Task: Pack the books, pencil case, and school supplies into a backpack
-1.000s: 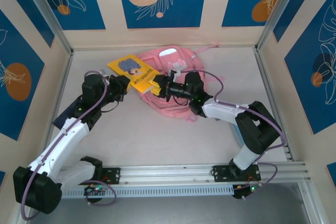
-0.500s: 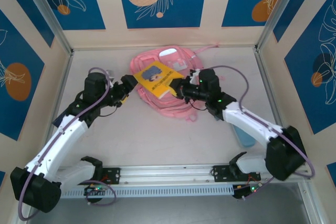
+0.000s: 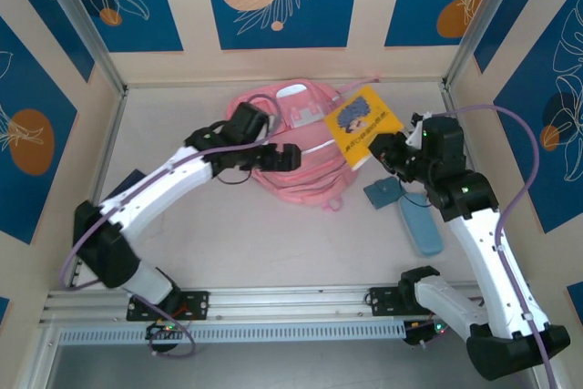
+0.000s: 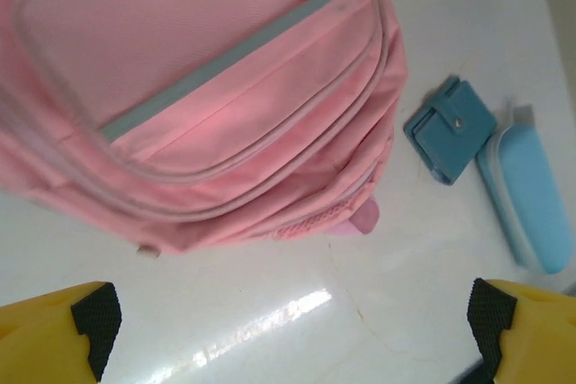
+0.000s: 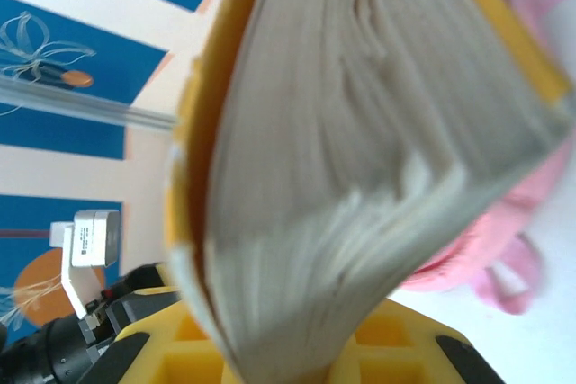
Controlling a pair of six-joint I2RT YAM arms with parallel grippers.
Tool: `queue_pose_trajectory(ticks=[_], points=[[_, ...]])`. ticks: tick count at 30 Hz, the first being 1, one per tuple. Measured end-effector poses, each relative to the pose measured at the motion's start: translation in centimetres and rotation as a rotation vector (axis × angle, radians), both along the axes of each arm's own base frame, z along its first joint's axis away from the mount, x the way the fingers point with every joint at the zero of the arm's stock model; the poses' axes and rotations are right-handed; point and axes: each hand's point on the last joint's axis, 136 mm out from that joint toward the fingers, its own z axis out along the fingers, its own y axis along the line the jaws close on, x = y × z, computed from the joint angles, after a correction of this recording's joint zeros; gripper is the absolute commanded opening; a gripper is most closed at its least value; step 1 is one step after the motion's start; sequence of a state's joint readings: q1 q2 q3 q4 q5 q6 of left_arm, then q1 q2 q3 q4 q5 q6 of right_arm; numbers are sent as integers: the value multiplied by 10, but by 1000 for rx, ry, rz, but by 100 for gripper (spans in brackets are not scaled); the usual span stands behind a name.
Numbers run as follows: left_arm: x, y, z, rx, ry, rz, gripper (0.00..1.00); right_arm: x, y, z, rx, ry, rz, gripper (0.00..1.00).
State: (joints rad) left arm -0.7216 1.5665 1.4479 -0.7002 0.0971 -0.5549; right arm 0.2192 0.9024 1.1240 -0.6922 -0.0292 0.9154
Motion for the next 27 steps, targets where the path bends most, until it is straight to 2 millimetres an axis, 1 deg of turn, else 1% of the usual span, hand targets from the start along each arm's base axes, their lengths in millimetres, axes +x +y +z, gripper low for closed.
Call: queue_pose_trajectory(ticks=[4, 6, 9, 11, 13, 14, 17, 22, 27], points=[[16, -34, -25, 171, -35, -132, 87, -7, -24, -17, -49, 68, -55, 6], [25, -48, -45, 263, -41, -207, 82, -10, -34, -24, -58, 102, -83, 6], [35, -59, -72, 368, -34, -293, 76, -12, -41, -32, -55, 128, -104, 7], [41, -63, -86, 418, -28, -335, 66, -14, -43, -37, -49, 145, -110, 6], [45, -66, -97, 453, -27, -378, 61, -17, -44, -43, -46, 161, -112, 6], [47, -67, -102, 467, -30, -401, 59, -18, -45, -46, -45, 170, -114, 6], [51, -71, -109, 497, -37, -450, 58, -20, -46, -50, -39, 190, -118, 6], [60, -77, -115, 529, -64, -496, 58, -22, -48, -48, -37, 183, -126, 6], [65, -74, -125, 575, -73, -509, 50, -24, -48, -48, -35, 179, -124, 6]])
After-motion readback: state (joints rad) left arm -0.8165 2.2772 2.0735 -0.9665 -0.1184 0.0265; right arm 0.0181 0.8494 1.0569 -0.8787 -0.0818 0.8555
